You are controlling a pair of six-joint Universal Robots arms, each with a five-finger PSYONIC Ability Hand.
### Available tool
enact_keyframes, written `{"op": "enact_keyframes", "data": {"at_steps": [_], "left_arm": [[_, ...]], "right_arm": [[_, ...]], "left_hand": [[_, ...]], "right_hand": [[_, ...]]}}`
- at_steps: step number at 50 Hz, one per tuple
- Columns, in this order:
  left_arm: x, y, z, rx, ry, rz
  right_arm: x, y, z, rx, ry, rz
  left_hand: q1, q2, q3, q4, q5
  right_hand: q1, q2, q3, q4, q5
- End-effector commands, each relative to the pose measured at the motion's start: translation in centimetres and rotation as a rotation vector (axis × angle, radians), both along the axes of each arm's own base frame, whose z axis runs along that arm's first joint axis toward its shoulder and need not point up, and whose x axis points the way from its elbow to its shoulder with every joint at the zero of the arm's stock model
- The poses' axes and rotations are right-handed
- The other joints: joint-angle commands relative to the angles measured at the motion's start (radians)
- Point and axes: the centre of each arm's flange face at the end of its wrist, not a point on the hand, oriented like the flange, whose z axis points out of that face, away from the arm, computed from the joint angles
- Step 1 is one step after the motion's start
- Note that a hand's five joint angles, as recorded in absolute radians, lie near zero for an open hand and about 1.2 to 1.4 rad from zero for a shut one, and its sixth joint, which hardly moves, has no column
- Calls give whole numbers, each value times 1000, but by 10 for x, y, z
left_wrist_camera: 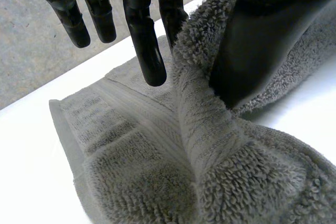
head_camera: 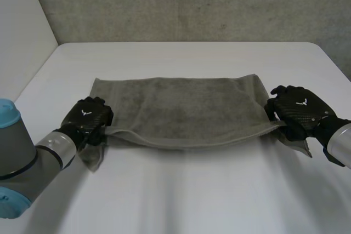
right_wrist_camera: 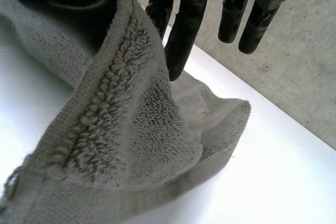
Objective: Fold the towel.
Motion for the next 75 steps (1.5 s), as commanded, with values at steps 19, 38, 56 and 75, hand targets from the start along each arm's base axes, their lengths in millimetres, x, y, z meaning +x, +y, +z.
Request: {"op": "enact_keyframes", "data": {"at_steps": [19,38,56,75], "left_arm": [[-9,18,40,-129,-4,69],[16,11,52,-163,-19,152],[-16,64,57,-101,38,11],[-39,88,18,24,65,-60]], "right_arm": [[0,3,-3,16,5,-2],[-2,1,-3,14,12,-15],[0,4,-4,20,11,-6],[0,4,-5,23,11,-5]], "left_hand": [[-193,-199,-51,-59,-184],[-332,-337,-51,-59,-322],[-390,-396,-51,-59,-381],[-373,-379,-51,-59,-364]], "right_hand": [[78,82,-43,-76,58],[78,82,-43,-76,58],[78,82,-43,-76,58],[78,82,-43,-76,58]]}}
